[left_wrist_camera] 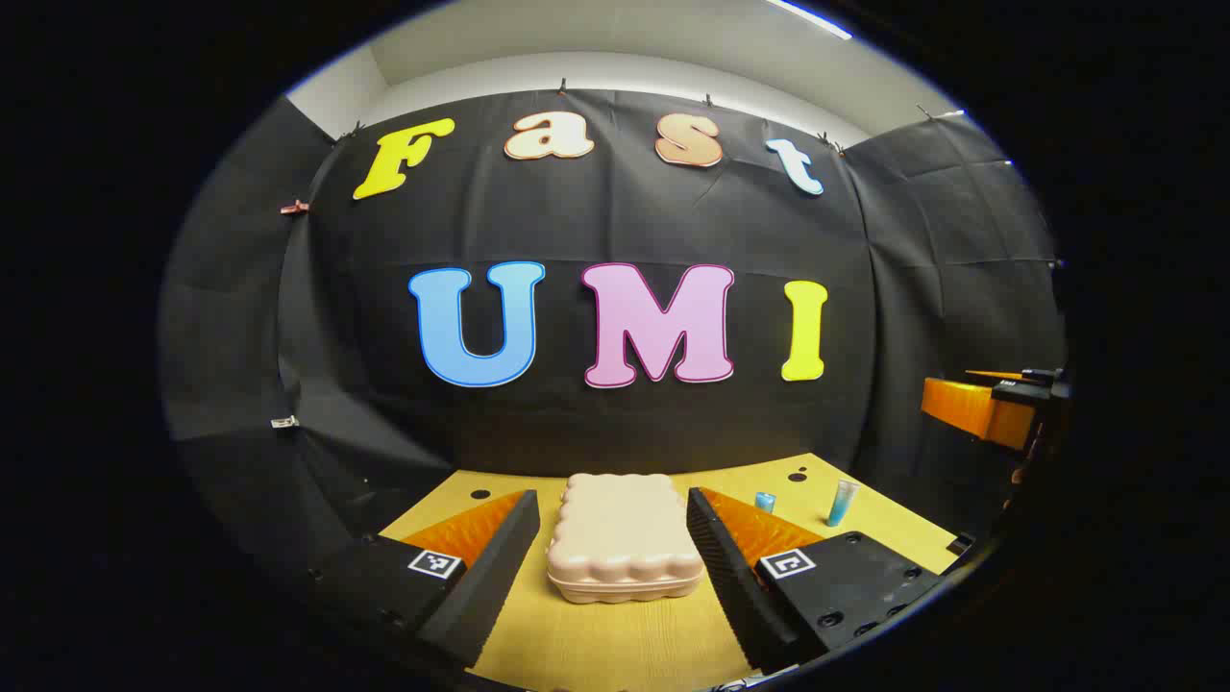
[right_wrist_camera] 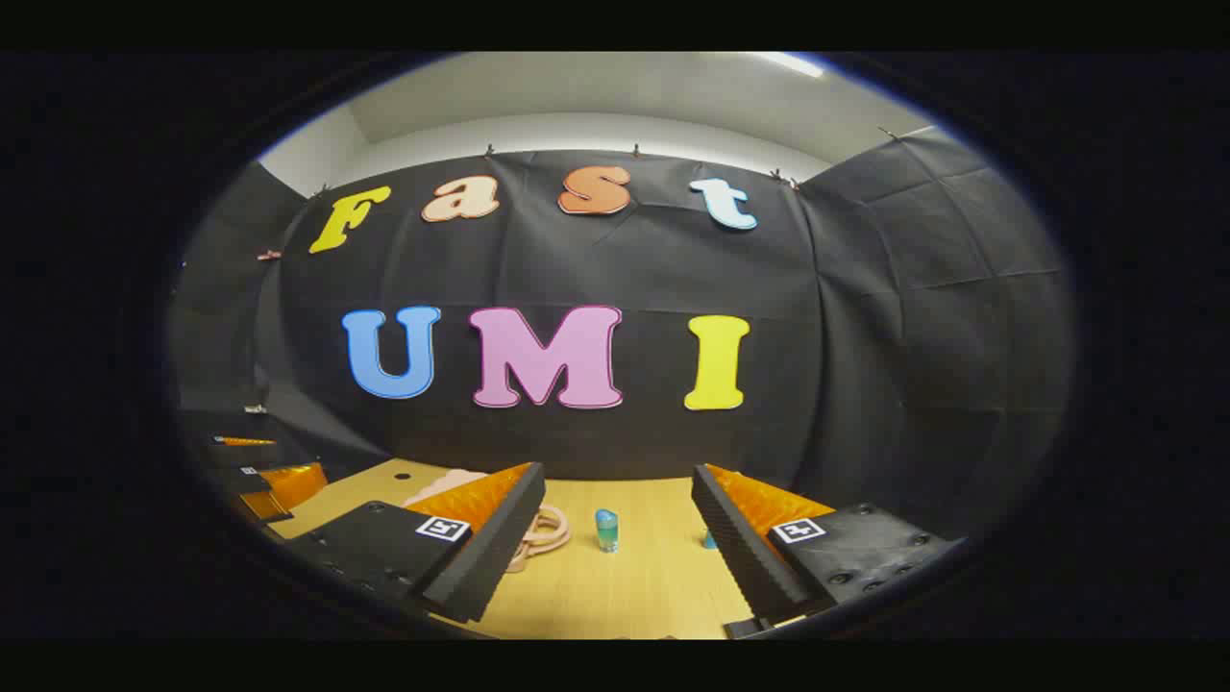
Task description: First open the suitcase, pack the skin care products into it, and then close the suitcase.
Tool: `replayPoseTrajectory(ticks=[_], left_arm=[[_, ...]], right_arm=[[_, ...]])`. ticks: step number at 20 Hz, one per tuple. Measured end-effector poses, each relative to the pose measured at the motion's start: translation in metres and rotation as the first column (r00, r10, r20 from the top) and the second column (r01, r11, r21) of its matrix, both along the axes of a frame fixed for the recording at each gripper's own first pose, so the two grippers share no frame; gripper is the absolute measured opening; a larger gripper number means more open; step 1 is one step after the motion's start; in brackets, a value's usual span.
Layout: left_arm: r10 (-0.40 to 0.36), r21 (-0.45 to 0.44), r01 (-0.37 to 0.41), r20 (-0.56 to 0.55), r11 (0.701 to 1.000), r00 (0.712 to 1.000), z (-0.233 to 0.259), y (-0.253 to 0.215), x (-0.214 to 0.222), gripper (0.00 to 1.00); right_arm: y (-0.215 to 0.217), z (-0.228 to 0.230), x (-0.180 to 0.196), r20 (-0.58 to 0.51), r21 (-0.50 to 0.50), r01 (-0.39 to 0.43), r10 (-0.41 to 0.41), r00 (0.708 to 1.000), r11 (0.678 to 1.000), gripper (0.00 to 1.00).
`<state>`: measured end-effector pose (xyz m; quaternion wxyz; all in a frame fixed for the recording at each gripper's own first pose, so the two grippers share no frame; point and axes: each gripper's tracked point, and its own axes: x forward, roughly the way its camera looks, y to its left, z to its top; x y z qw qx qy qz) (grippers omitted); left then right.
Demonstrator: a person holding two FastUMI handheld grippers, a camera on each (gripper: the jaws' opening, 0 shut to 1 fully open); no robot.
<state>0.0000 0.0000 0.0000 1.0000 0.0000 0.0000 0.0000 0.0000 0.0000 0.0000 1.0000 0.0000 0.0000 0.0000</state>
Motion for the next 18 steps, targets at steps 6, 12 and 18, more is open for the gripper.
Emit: replayPoseTrajectory(ticks=[6,12,18], left_arm=[[-0.003,-0.018,0.002,-0.036,1.0,0.999,-0.002,-0.006,0.04,0.97],[0.007,-0.015,-0.007,-0.035,1.0,0.999,0.003,-0.007,0.063,0.97],[-0.009,-0.01,0.009,-0.051,1.0,0.999,-0.002,-0.017,0.078,0.97]], right_arm=[[-0.005,0.001,0.034,0.022,0.003,-0.015,0.015,1.0,1.0,0.98],[-0.014,-0.01,0.057,0.001,0.031,0.0,0.0,1.0,1.0,0.94],[-0.022,-0.021,0.069,-0.024,0.037,0.009,-0.008,1.0,0.999,0.98]])
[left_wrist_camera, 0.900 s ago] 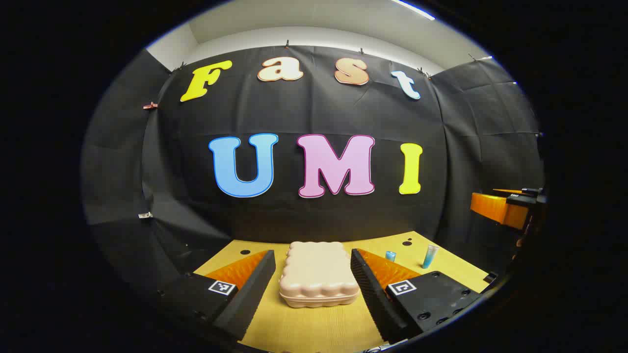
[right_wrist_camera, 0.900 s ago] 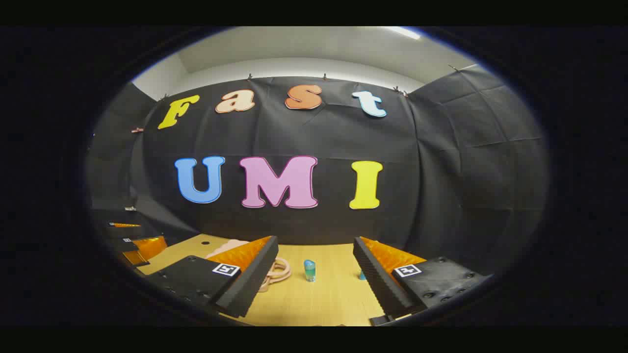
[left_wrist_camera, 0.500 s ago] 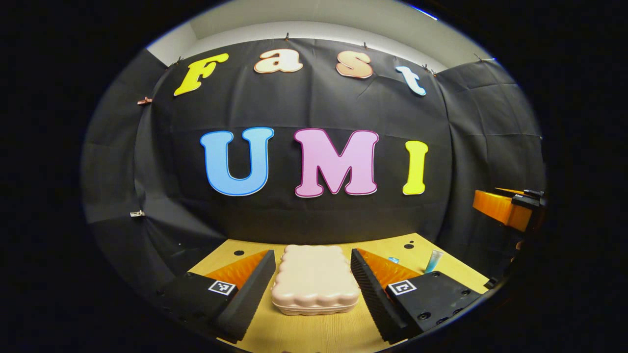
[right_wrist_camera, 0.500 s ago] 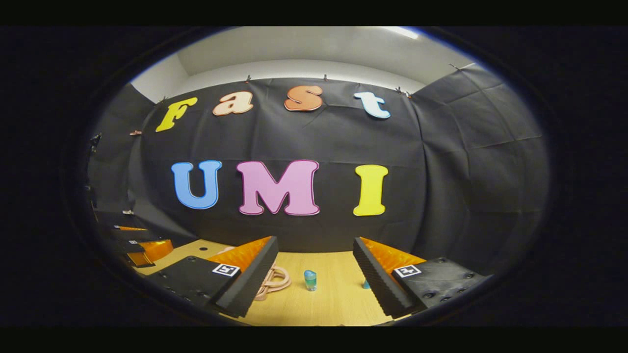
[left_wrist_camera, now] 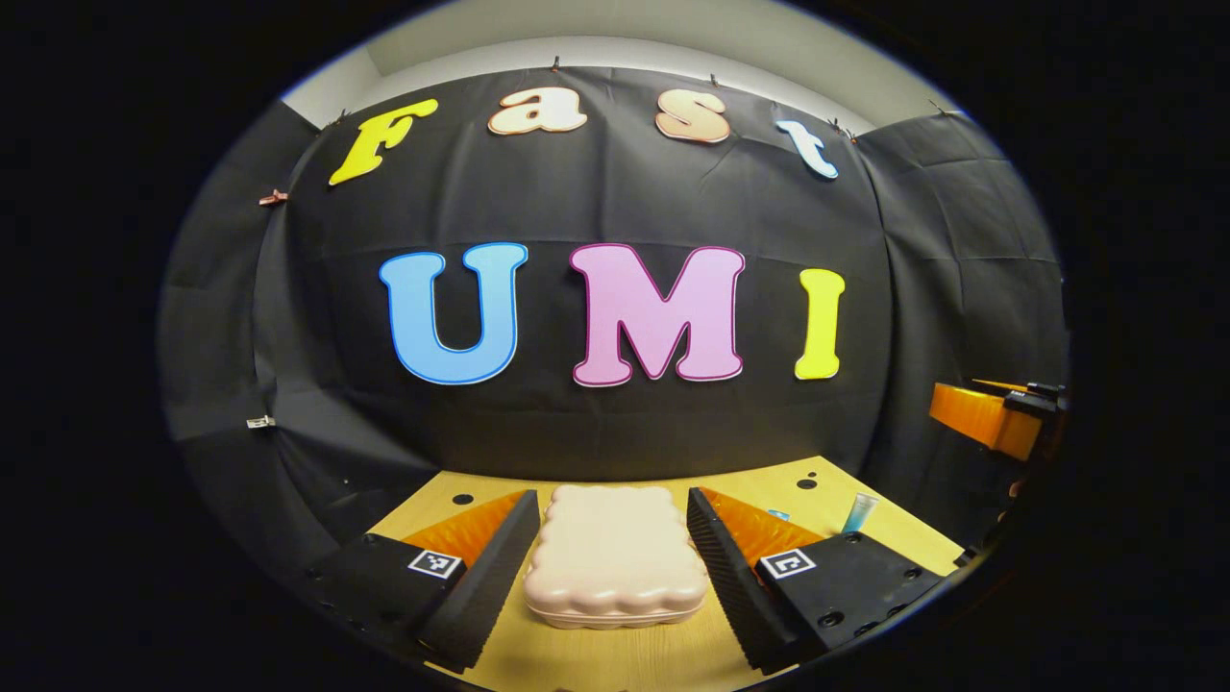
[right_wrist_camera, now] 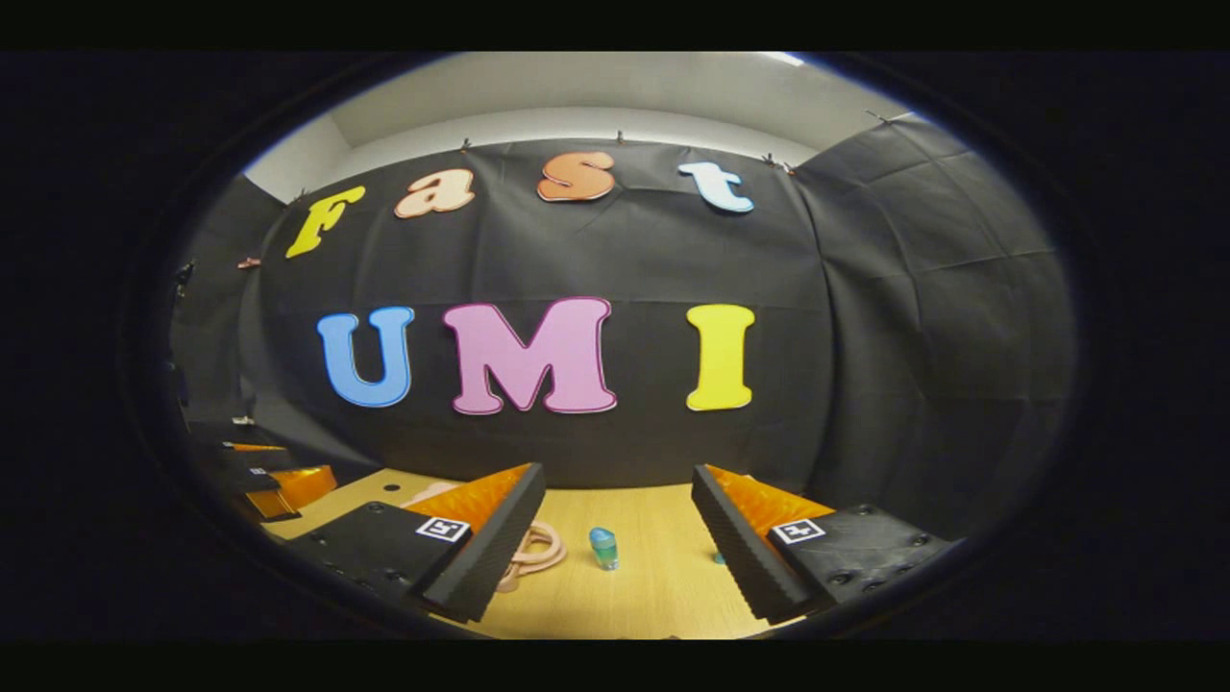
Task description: First open the suitcase, pack the skin care products into it, and then close the suitcase.
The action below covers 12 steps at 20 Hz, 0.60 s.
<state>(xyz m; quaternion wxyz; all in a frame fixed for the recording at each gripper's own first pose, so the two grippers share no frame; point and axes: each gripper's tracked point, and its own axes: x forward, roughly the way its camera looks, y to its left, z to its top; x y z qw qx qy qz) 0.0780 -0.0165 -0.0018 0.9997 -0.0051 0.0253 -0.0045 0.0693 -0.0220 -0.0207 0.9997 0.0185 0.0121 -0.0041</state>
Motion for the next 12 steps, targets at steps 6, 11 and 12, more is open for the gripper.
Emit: replayPoseTrajectory(ticks=[6,11,12], left_arm=[[-0.131,-0.021,0.13,-0.032,0.991,0.991,-0.006,-0.042,0.026,0.97],[-0.217,-0.029,0.215,-0.124,0.976,0.968,-0.035,-0.1,0.069,0.97],[-0.225,-0.045,0.22,-0.153,0.974,0.962,-0.046,-0.111,0.08,0.97]], right_arm=[[-0.022,-0.009,0.008,-0.016,-0.004,0.035,-0.035,0.999,0.999,0.98],[-0.037,-0.026,0.013,-0.056,-0.023,0.017,-0.018,0.998,1.0,0.98],[-0.04,-0.03,0.015,-0.065,-0.031,0.01,-0.012,0.998,0.999,0.98]])
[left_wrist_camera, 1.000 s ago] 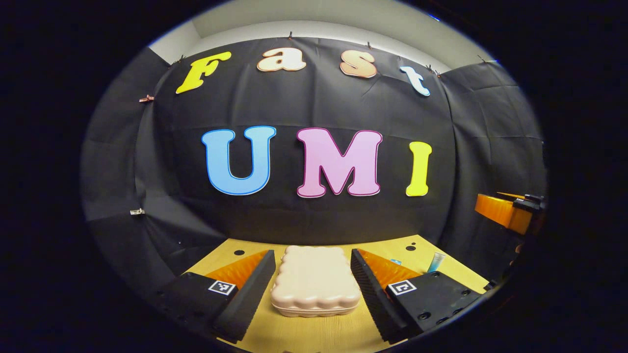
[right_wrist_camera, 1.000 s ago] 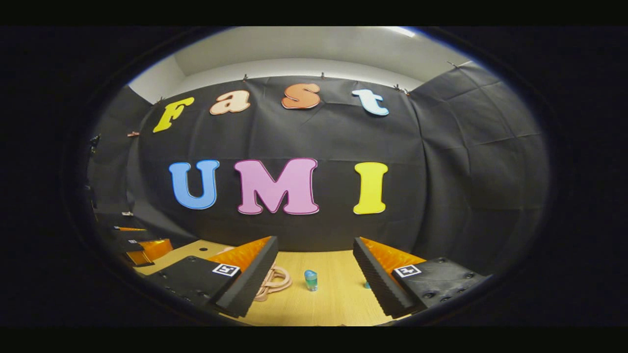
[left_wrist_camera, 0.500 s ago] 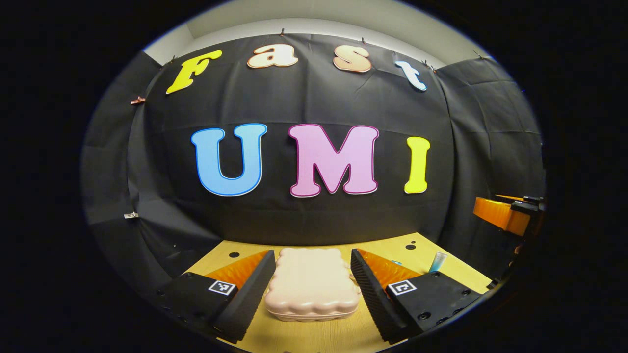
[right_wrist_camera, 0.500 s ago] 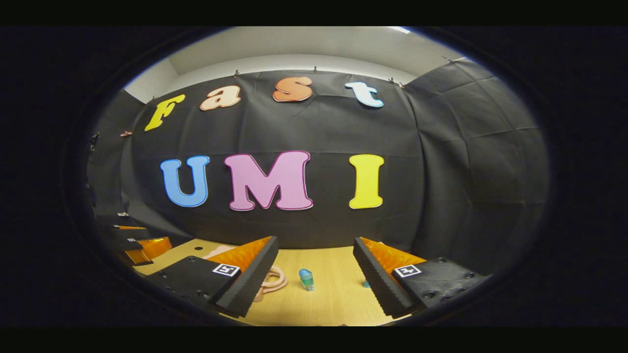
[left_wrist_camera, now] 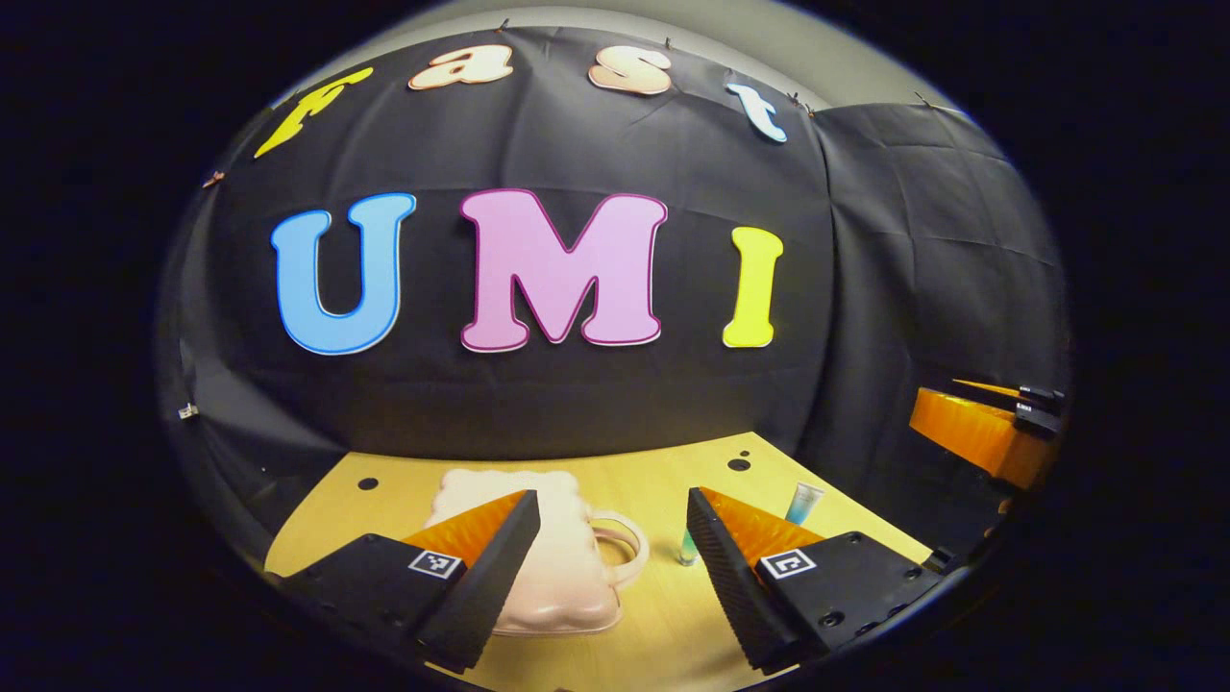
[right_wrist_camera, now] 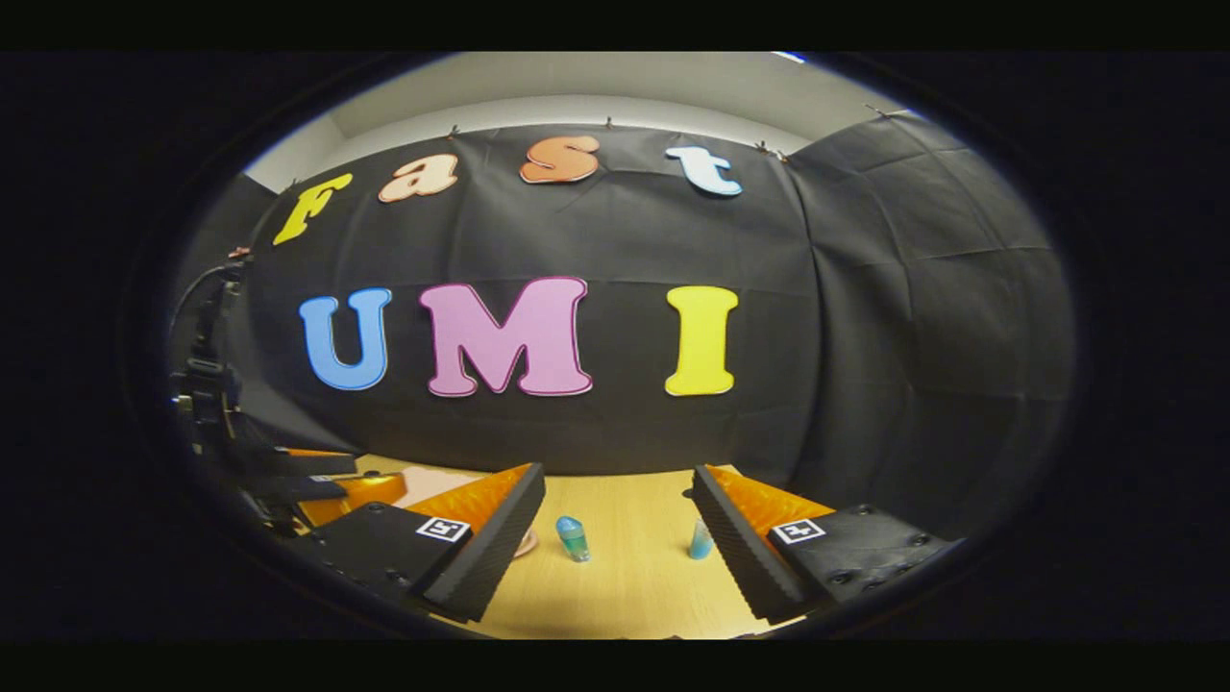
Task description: First open the suitcase, pack the skin care products into it, and then close the suitcase.
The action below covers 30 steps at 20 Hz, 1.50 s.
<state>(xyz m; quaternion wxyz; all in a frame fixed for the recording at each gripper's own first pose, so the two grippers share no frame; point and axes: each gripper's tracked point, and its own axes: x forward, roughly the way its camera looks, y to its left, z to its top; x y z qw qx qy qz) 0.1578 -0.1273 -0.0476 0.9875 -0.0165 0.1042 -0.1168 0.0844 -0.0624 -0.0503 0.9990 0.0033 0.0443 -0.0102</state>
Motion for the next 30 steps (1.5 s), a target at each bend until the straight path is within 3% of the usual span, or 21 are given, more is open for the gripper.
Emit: replayPoseTrajectory(ticks=[7,12,18,22,26,27,28,30], left_arm=[[0.001,-0.05,-0.013,-0.234,0.999,0.972,-0.081,-0.056,0.08,0.96],[0.062,-0.054,-0.09,-0.392,0.994,0.918,-0.136,-0.067,0.118,0.92],[0.114,-0.041,-0.157,-0.514,0.987,0.85,-0.183,-0.072,0.138,0.83],[0.18,0.03,-0.196,-0.549,0.98,0.816,-0.206,-0.07,0.15,0.78],[0.254,0.11,-0.235,-0.58,0.966,0.774,-0.23,-0.058,0.155,0.55],[0.256,0.104,-0.242,-0.591,0.965,0.765,-0.227,-0.06,0.153,0.38],[0.258,0.097,-0.251,-0.598,0.963,0.759,-0.232,-0.06,0.155,0.31],[0.243,0.097,-0.231,-0.59,0.968,0.77,-0.226,-0.063,0.156,0.25]], right_arm=[[-0.047,-0.03,0.025,-0.065,-0.036,0.003,-0.005,0.998,0.999,0.98],[-0.065,-0.066,0.045,-0.169,-0.058,-0.036,0.026,0.985,0.998,0.98],[-0.085,-0.08,0.072,-0.206,-0.036,-0.031,0.023,0.978,0.999,0.98],[-0.101,-0.089,0.09,-0.225,-0.016,-0.015,0.011,0.974,1.0,0.98],[-0.112,-0.096,0.096,-0.237,0.009,0.003,-0.001,0.972,1.0,0.98],[-0.114,-0.098,0.096,-0.241,0.005,0.003,-0.001,0.971,1.0,0.98],[-0.115,-0.099,0.097,-0.243,-0.003,0.002,-0.002,0.97,1.0,0.98],[-0.115,-0.099,0.097,-0.244,-0.005,-0.003,0.002,0.97,1.0,0.98]])
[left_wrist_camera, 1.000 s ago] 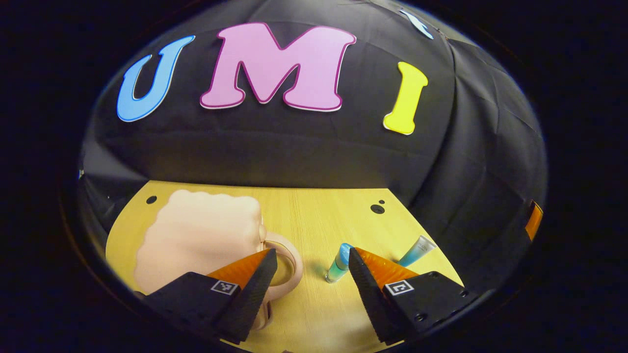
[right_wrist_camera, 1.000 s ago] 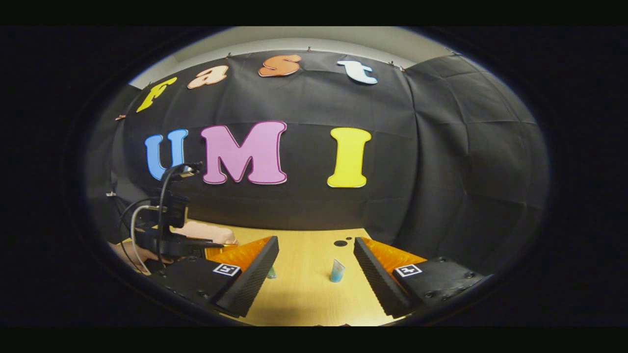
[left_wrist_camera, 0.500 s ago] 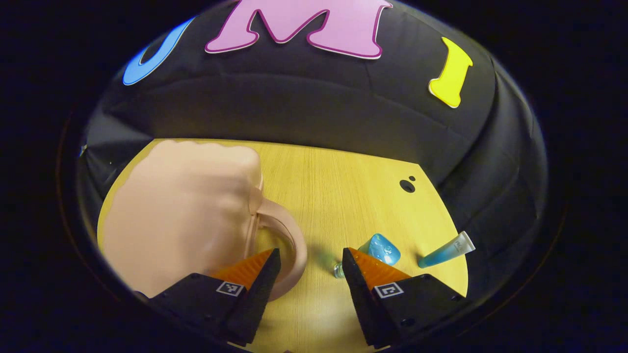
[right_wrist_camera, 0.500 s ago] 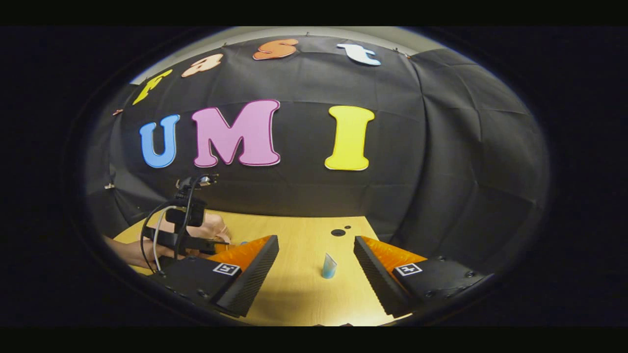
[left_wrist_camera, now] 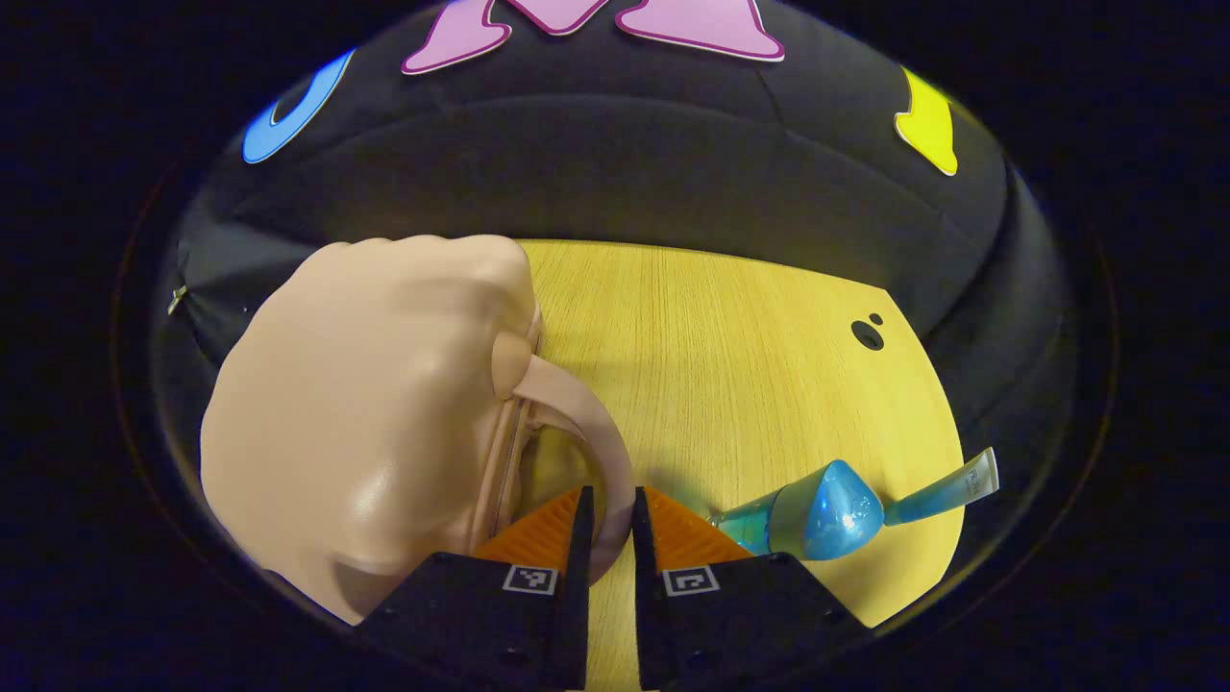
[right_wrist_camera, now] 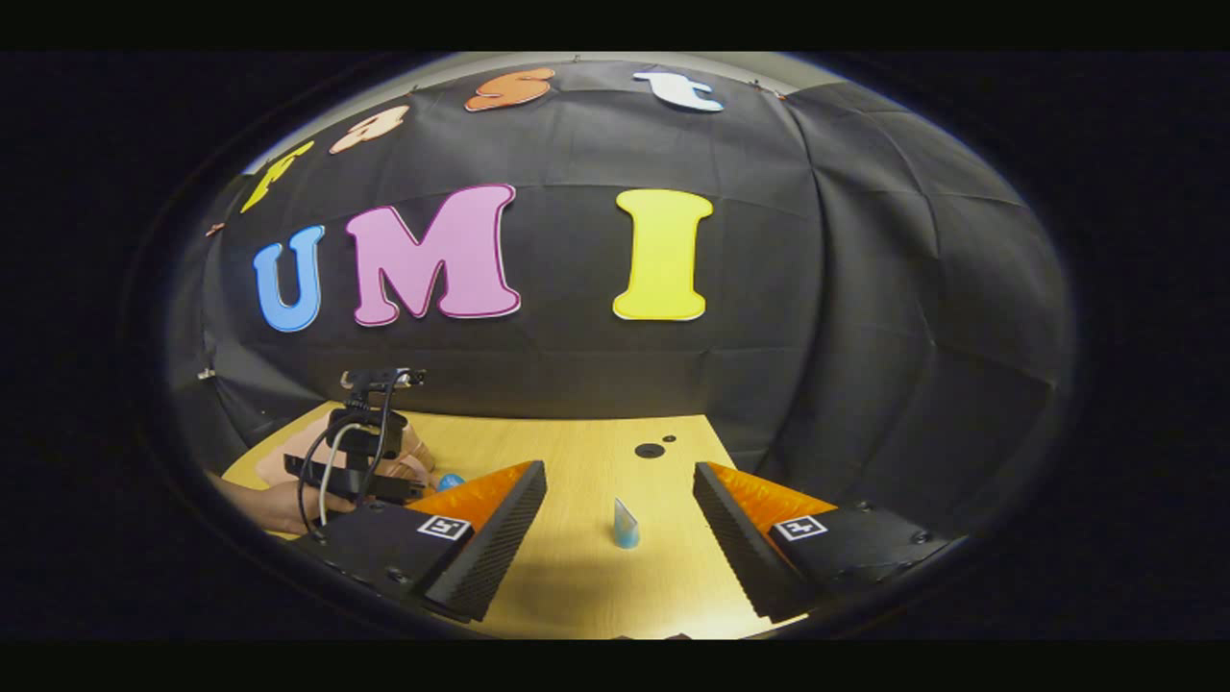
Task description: First open the suitcase, pack the skin care products into it, and then close the suitcase.
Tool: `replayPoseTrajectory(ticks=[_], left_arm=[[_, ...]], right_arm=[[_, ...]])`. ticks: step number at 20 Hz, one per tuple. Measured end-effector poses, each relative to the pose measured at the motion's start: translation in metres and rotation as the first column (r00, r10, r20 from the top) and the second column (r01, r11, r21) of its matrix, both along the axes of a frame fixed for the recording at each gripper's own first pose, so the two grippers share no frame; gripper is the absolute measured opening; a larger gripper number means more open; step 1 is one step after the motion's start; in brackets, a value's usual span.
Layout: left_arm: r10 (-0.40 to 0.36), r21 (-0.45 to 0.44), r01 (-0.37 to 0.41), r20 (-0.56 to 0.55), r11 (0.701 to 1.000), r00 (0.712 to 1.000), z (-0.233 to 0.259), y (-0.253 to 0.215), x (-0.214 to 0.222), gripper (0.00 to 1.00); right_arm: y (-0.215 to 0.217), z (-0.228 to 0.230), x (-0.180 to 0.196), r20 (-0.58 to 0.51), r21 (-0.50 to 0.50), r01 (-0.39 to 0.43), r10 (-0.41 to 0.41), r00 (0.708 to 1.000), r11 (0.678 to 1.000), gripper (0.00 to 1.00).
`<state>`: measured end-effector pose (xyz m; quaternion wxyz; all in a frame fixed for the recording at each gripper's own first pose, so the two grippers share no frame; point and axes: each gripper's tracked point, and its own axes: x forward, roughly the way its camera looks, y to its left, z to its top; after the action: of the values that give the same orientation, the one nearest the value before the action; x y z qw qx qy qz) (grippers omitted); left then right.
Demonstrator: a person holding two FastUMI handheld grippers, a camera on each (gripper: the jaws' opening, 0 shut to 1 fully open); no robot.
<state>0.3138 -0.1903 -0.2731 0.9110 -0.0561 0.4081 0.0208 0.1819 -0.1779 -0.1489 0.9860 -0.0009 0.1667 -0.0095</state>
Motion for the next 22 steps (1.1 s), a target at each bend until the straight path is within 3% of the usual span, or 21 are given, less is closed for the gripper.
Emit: replayPoseTrajectory(ticks=[4,8,11,17,19,22], left_arm=[[-0.106,0.014,0.106,0.051,0.994,0.993,0.034,-0.002,0.001,0.14],[-0.094,-0.075,0.104,0.131,0.992,0.987,0.096,0.019,-0.006,0.11],[-0.068,-0.091,0.088,0.199,0.992,0.978,0.152,0.053,-0.009,0.1],[-0.041,-0.075,0.061,0.245,0.995,0.969,0.237,0.169,-0.014,0.1],[-0.031,-0.105,0.057,0.241,0.993,0.97,0.248,0.21,-0.015,0.1],[-0.021,-0.065,0.036,0.217,0.997,0.976,0.253,0.285,-0.024,0.1]], right_arm=[[0.014,0.009,0.001,0.008,0.067,-0.012,0.011,1.0,0.998,0.98],[0.039,0.011,-0.002,0.015,0.067,-0.066,0.065,0.998,0.996,0.97],[0.061,0.017,-0.005,0.025,0.067,-0.106,0.105,0.994,0.992,0.97],[0.105,0.035,-0.012,0.053,0.102,-0.149,0.145,0.988,0.983,0.96],[0.115,0.04,-0.014,0.056,0.092,-0.161,0.156,0.986,0.983,0.97],[0.126,0.046,-0.02,0.057,0.059,-0.166,0.162,0.985,0.984,0.97]])
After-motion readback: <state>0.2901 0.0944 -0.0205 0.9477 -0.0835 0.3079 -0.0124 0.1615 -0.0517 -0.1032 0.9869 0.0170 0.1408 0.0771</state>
